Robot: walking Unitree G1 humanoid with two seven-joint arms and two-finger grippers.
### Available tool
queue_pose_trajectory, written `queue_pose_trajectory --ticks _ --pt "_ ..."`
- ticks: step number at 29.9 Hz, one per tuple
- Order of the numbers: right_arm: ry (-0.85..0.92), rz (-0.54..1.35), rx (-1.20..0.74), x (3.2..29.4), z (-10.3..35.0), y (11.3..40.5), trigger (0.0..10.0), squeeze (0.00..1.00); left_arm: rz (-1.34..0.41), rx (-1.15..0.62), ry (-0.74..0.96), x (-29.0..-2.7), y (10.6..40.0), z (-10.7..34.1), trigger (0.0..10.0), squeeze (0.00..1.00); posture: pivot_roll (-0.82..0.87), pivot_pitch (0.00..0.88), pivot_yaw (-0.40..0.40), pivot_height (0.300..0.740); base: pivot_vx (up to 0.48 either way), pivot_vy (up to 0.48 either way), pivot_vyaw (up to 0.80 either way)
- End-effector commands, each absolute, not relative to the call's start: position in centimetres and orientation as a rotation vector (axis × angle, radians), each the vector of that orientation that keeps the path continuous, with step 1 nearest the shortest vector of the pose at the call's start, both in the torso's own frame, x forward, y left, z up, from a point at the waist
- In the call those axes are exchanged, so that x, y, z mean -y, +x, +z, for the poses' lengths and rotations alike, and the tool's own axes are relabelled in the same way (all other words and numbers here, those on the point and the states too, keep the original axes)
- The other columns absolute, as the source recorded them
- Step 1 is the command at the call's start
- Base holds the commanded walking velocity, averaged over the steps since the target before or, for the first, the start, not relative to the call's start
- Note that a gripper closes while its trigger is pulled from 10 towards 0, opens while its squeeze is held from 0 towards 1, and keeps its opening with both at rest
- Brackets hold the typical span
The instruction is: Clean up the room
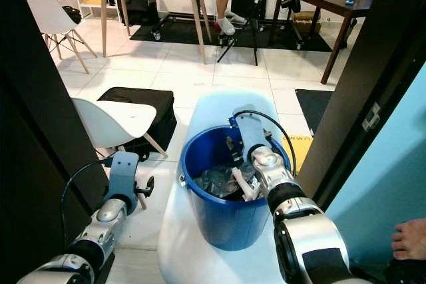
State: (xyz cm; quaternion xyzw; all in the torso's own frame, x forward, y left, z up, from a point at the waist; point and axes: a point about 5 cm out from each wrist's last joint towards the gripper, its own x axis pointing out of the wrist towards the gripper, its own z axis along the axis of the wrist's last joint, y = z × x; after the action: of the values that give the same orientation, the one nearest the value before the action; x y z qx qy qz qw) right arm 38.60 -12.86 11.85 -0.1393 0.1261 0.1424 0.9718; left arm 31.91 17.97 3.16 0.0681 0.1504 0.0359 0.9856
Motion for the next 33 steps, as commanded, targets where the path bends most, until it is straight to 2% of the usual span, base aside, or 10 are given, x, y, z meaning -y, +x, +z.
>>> queue_pose_trajectory --ticks 1,9,12,18,20,23,26,29,32,33 --pt "-0.298 0.338 -0.186 12.5 13.4 39.1 10.0 0.0 0.084 -0.345 0.131 -18.1 31.2 2.2 10.0 0.0 -0.02 0.0 -0.034 0.74 0.0 0.0 0.0" --pt "-0.332 0.385 -0.068 12.4 17.1 40.1 10.0 0.0 0.087 -0.348 0.129 -18.2 31.2 2.2 10.0 0.0 -0.02 0.0 -0.027 0.74 0.0 0.0 0.0" --pt "-0.387 0.461 0.158 10.1 25.2 40.9 10.0 0.0 0.086 -0.339 0.131 -18.2 31.4 2.5 10.0 0.0 -0.04 0.017 -0.01 0.74 0.0 0.0 0.0" --pt "-0.399 0.49 0.223 9.1 28.0 40.8 10.0 0.0 0.082 -0.342 0.134 -18.3 31.3 2.4 10.0 0.0 -0.04 0.027 -0.001 0.74 0.0 0.0 0.0" --pt "-0.441 0.543 0.326 7.4 32.4 40.2 10.0 0.0 0.076 -0.349 0.145 -18.4 31.1 2.2 10.0 0.0 -0.04 0.039 0.009 0.74 0.0 0.0 0.0" --pt "-0.467 0.567 0.378 6.6 34.7 39.7 10.0 0.0 0.073 -0.352 0.149 -18.5 31.1 2.2 10.0 0.0 -0.04 0.043 0.011 0.74 0.0 0.0 0.0" --pt "-0.509 0.609 0.504 4.9 40.3 38.2 10.0 0.0 0.069 -0.351 0.157 -18.7 31.1 2.2 10.0 0.0 -0.05 0.054 0.01 0.74 0.0 0.0 0.0" --pt "-0.514 0.612 0.52 4.7 41.2 37.8 10.0 0.0 0.069 -0.35 0.159 -18.7 31.1 2.3 10.0 0.0 -0.05 0.054 0.01 0.74 0.0 0.0 0.0" --pt "-0.537 0.638 0.569 3.9 43.5 36.5 10.0 0.0 0.068 -0.344 0.158 -18.7 31.1 2.3 10.0 0.0 -0.05 0.082 0.009 0.74 0.0 0.0 0.0" --pt "-0.541 0.653 0.627 3.3 45.6 35.3 10.0 0.0 0.066 -0.347 0.161 -18.8 30.8 2.1 10.0 0.0 -0.06 0.096 0.013 0.74 0.0 0.0 0.0"
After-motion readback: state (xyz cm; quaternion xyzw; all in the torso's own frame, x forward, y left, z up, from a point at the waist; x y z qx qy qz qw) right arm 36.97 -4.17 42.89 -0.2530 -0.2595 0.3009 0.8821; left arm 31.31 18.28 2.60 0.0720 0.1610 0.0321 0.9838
